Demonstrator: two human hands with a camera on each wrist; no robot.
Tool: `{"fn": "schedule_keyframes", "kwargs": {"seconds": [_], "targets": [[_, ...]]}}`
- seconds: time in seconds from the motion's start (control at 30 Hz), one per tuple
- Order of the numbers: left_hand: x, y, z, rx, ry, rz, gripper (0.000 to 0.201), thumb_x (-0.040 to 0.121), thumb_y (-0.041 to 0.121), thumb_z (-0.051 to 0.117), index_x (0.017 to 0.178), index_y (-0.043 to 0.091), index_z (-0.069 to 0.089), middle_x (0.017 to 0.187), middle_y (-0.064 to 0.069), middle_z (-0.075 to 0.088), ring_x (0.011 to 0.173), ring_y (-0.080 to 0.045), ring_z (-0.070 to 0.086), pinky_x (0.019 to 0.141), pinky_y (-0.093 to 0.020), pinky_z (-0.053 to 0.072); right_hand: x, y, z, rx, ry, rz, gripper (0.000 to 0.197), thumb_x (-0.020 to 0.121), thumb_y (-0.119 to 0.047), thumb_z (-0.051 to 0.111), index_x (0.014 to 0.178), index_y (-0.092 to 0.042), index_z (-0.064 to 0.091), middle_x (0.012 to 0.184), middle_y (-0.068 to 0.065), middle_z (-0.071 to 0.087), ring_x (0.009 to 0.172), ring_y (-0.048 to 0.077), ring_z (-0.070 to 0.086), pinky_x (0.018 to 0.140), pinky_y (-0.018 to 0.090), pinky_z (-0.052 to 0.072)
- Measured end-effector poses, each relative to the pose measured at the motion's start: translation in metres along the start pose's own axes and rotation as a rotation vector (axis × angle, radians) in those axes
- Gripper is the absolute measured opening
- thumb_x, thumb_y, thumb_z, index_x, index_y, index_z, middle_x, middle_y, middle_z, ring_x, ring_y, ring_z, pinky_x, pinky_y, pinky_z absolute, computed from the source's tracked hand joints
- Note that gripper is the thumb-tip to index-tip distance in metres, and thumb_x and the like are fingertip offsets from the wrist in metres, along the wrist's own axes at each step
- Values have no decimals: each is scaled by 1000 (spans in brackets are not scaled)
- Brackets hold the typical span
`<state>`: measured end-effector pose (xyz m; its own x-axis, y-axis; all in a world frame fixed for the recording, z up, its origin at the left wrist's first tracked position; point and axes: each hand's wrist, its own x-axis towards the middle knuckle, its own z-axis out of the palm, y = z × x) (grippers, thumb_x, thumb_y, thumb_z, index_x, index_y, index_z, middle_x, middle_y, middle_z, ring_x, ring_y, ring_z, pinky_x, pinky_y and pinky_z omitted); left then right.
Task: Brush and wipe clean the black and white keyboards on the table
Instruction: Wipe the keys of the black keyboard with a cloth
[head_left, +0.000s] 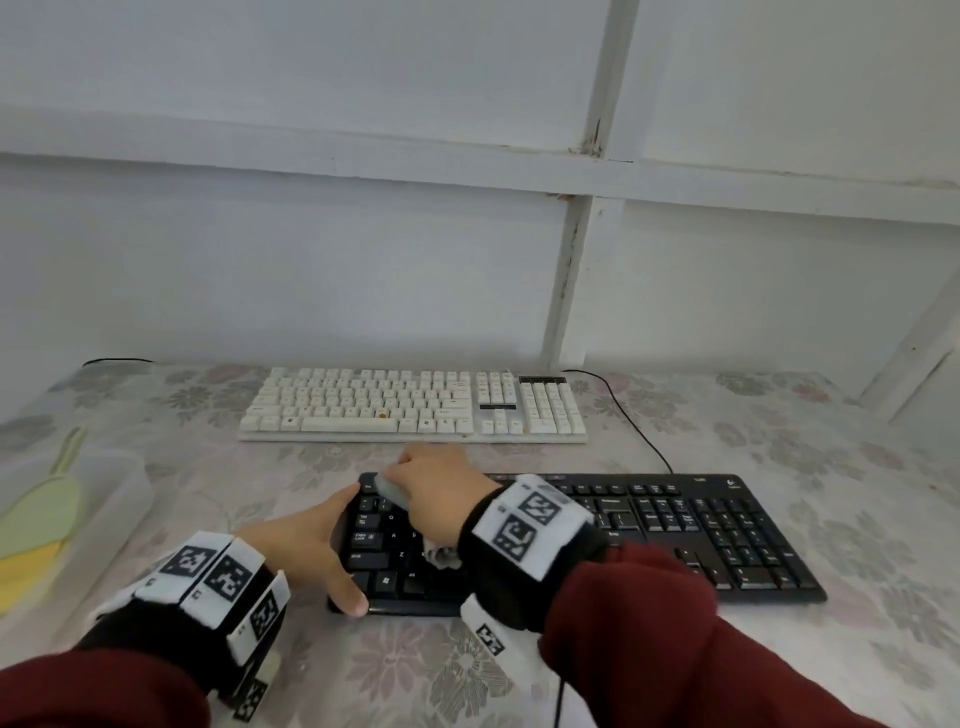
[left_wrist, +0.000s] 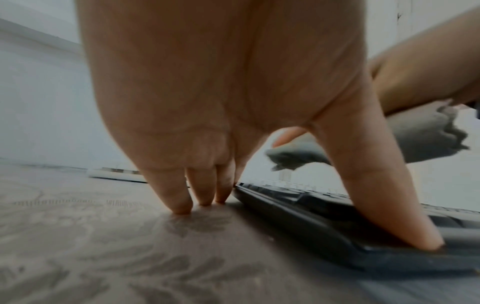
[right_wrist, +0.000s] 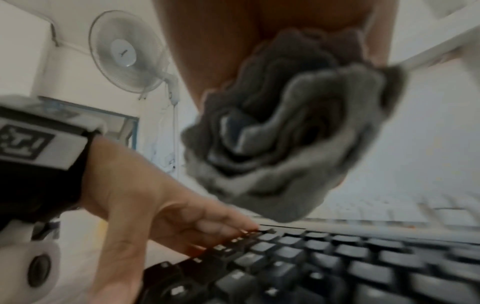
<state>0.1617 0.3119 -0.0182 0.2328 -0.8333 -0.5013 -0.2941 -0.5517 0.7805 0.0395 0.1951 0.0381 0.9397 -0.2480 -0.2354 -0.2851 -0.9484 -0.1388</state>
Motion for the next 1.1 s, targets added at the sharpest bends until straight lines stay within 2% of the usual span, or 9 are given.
{"fn": "schedule_keyframes", "kwargs": {"seconds": [0.13,0.27,0.43,0.53,0.67,0.77,0.87,1.0,1.1], "targets": [[1,2,0,67,3,-17,115,59,-4,83,145,22,11,134,8,44,124,-11,45,103,-27,39,20,-25,12,-209,-133,-52,31,95,-7,45,125,-7,53,130,12,41,119,35,37,103,44,29],[1,5,2,102,15,-40,115,63,-2,82,146,23,6,127,13,43,118,-8,43,102,-24,37,14,-18,25,-143,-77,-61,35,90,-1,49,125,-4,53,128,13,38,117,38,32,97,46,36],[0,-1,1,37,0,-1,135,31,19,90,142,28,15,127,14,48,120,-6,48,107,-33,38,-9,6,23,-196,-62,-16,24,89,3,47,109,-5,57,128,13,40,122,39,31,94,44,38],[-2,0,0,30,-16,15,135,19,35,94,131,39,19,131,16,47,123,-8,46,110,-36,35,-24,23,24,-173,-54,53,32,90,6,41,118,-2,55,130,13,38,125,38,29,83,43,39],[-5,2,1,90,17,-30,130,37,22,92,142,32,16,132,18,44,125,-10,45,110,-38,35,-30,33,22,-216,-106,133,18,92,0,45,102,-12,54,130,12,40,120,35,34,77,36,30],[-4,4,2,95,30,-41,110,55,4,86,136,33,19,125,21,45,119,-7,46,106,-29,36,-23,23,5,-301,-114,102,8,91,-7,49,93,-14,51,117,8,45,109,31,44,88,38,36],[-4,5,1,122,41,-63,103,59,1,84,133,32,19,120,20,48,114,-5,48,99,-24,39,-4,-3,0,-194,-35,11,9,89,-5,51,85,-12,50,116,8,44,105,27,44,94,38,41],[-2,6,1,194,63,-95,119,60,9,86,148,21,7,141,5,41,129,-14,41,104,-27,36,17,-35,14,-196,-126,-38,31,92,-10,50,122,-8,56,131,11,39,121,35,38,104,43,32],[-2,7,1,189,52,-90,124,58,13,88,148,20,2,139,7,40,123,-10,40,99,-22,34,9,-31,19,-184,-107,-18,38,92,-6,50,130,-6,51,138,11,32,126,39,28,103,45,35]]}}
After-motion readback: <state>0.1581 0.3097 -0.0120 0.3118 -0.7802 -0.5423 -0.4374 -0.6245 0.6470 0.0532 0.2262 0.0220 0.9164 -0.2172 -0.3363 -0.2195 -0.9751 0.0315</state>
